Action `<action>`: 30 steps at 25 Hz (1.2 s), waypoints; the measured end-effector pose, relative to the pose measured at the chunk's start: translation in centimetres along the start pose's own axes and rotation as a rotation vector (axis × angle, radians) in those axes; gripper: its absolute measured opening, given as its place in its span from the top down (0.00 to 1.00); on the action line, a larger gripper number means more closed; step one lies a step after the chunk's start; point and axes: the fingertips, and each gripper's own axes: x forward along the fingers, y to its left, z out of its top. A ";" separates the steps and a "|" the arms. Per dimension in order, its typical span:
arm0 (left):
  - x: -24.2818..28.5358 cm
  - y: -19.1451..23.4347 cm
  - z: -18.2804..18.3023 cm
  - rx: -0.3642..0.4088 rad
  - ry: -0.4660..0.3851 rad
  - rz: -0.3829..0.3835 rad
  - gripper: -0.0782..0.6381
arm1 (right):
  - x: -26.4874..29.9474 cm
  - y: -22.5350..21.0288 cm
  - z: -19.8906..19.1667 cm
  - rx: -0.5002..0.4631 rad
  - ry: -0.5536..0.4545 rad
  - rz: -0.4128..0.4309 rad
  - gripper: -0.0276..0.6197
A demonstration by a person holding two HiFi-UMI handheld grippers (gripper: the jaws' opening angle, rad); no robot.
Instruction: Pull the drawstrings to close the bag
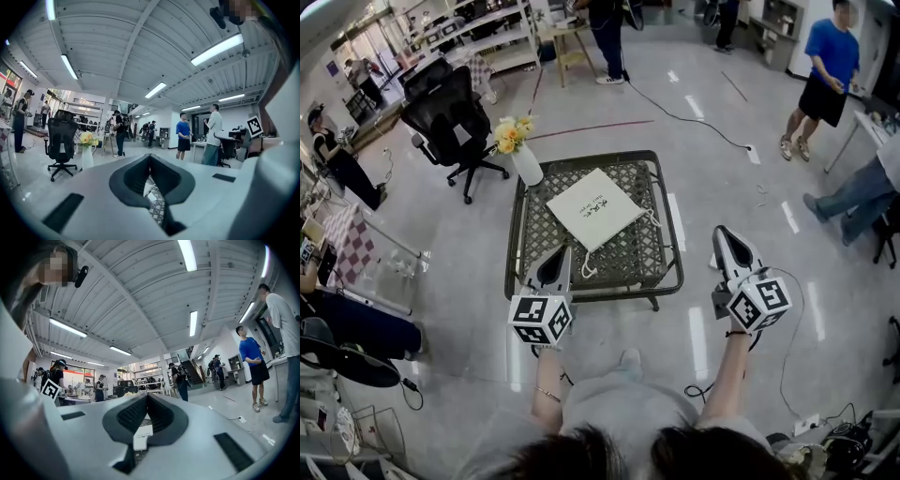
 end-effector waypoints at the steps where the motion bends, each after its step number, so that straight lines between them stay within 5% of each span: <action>1: 0.6 0.2 0.0 0.001 0.001 -0.006 0.86 | 0.5 -0.2 -0.1 0.000 0.000 -0.003 0.92; 19: 8.2 0.2 -0.6 -0.007 0.013 -0.116 0.86 | 4.2 -3.0 -1.3 -0.013 0.028 -0.048 0.92; 30: 9.2 1.4 -1.8 -0.025 0.050 -0.039 0.86 | 7.1 -4.7 -2.8 0.022 0.068 0.003 0.92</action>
